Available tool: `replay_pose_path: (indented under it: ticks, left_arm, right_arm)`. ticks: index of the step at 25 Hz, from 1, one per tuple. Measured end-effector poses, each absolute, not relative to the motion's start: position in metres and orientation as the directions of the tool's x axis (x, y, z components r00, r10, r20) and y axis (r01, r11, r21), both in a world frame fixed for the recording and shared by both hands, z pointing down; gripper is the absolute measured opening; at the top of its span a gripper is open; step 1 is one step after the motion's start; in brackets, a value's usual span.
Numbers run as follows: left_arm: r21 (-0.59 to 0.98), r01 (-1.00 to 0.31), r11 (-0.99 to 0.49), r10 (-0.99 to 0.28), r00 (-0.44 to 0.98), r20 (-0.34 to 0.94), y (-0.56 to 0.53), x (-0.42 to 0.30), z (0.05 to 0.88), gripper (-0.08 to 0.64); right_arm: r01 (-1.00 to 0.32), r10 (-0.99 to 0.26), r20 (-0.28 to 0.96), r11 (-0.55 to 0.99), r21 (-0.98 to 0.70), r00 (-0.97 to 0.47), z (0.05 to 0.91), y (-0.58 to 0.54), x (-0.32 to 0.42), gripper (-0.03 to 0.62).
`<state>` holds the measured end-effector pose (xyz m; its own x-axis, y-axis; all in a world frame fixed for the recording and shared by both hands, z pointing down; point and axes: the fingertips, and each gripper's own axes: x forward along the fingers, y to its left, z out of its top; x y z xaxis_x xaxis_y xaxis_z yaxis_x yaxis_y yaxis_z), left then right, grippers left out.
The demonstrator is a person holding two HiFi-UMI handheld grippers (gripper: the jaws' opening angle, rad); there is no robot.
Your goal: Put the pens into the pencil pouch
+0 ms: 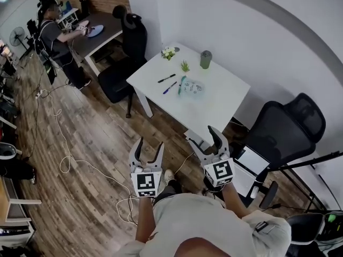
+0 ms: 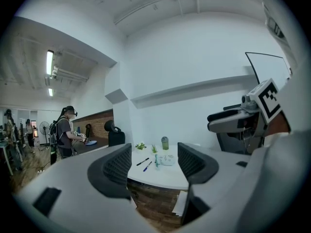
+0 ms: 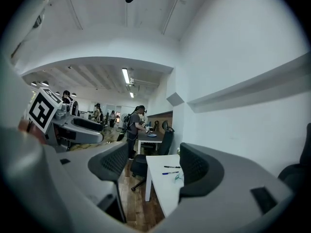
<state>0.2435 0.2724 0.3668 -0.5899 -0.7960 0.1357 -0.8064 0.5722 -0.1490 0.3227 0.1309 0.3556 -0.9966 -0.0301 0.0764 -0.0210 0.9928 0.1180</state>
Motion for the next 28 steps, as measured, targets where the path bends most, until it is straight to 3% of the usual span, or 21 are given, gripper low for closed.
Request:
replay_pose_path:
  ticks: [12,28]
  left_arm:
    - [-0.145,-0.821,0.552,-0.817,-0.567,0.104,0.280,0.139,0.359,0.289]
    - [-0.144,-0.846,0.513,-0.843,-0.528,0.104,0.247,0.062,0.368,0.284]
  right_arm:
    - [-0.057,-0.069,0.086,0.988,0.141,-0.994,0.353,0.140,0.226,0.333]
    - [-0.122,-0.136,0.100,0.983,0.136,-0.986,0.367,0.108,0.156,0.331]
